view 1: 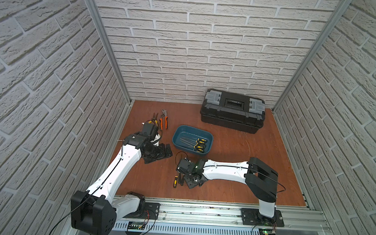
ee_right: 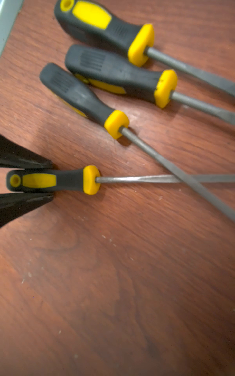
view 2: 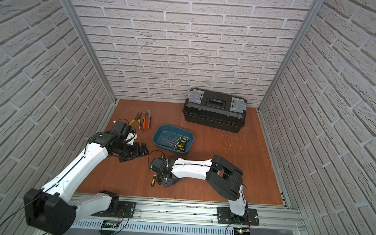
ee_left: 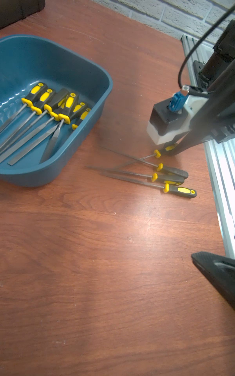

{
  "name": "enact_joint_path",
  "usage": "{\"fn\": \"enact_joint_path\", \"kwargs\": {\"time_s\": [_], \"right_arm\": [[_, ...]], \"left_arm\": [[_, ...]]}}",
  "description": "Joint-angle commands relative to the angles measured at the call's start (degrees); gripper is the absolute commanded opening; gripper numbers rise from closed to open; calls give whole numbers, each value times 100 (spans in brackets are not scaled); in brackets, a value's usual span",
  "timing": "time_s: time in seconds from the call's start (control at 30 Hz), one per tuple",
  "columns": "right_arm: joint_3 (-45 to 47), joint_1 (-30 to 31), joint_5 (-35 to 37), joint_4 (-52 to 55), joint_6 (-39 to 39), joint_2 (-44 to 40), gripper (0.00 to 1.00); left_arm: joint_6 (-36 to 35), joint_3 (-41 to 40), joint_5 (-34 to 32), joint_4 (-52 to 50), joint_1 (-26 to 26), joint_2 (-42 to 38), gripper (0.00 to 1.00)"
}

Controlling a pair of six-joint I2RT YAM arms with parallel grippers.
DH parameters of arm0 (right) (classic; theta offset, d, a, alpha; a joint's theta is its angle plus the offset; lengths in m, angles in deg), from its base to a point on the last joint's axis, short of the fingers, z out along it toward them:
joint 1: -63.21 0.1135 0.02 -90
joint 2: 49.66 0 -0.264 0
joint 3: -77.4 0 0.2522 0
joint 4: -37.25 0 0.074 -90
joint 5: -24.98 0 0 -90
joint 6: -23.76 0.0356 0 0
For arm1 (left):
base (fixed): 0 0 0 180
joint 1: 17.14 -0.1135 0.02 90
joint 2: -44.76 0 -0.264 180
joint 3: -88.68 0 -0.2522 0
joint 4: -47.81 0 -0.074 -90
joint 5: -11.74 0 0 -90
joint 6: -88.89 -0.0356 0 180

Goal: Put the file tool into the storage box
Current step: Pick up the file tool from the center of the board, then place the file tool in the storage box.

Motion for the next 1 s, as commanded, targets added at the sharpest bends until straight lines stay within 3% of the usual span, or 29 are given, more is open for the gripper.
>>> {"fn": "enact_joint_path", "kwargs": {"time_s": [0.0,0.3,0.97], "right_arm": [[39,-24,240,466,-220,-221,20],[-139,-22,529,1141,-451,-691,15],[-1206,-184,1325,2919,-1006,-1153,15]], "left_arm": [[-110,155,-1,35,8,9,98],[-92,233,9,139,-19,9,98],[-214,316,54,263,-469,-151,98]]}}
